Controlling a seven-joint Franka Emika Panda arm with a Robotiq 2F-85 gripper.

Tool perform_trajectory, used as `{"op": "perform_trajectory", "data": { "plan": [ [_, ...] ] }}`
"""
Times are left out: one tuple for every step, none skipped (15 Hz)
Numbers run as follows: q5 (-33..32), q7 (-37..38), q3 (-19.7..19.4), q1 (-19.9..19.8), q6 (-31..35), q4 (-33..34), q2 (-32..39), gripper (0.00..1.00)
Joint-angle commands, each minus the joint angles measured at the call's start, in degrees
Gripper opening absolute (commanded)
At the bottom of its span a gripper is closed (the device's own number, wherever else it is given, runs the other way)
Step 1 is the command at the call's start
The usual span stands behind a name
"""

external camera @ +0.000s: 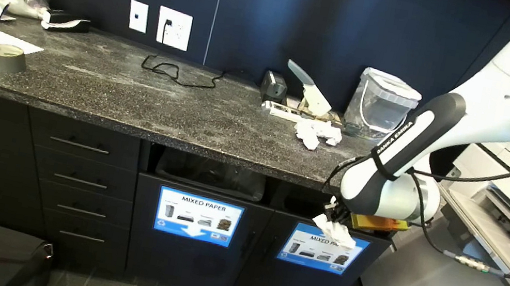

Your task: Put the tissues in the rubbish bin.

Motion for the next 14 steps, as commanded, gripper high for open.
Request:
{"op": "perform_trajectory", "data": {
  "plan": [
    [3.7,3.9,-3.4,4.2,10.5,4.2,8.5,0.03],
    [5.4,4.6,-4.1,5.2,13.2,5.1,10.4,0.03],
    [7.2,5.4,-4.7,6.0,16.3,6.1,12.1,0.03],
    [8.9,5.9,-4.7,6.3,19.0,6.9,13.6,0.03],
    [10.2,6.2,-4.3,6.2,21.9,7.7,14.9,0.04],
    [10.3,6.6,-2.6,4.6,25.0,8.6,16.2,0.04],
    [10.9,6.9,-2.2,4.3,27.7,9.4,17.6,0.04],
    [10.0,7.2,-0.9,2.8,30.7,10.6,19.1,0.04],
    [8.3,7.6,0.6,1.0,33.9,11.7,20.7,0.04],
    [6.8,7.7,1.5,-0.4,37.4,12.8,22.4,0.04],
    [4.5,7.6,2.4,-2.0,40.7,14.0,24.3,0.04],
    [2.6,7.8,3.2,-3.4,43.7,15.2,26.1,0.04],
    [0.8,8.3,3.8,-4.6,46.8,16.8,28.3,0.04],
    [-1.2,8.5,4.2,-5.6,49.4,18.5,30.4,0.04]
  ]
}}
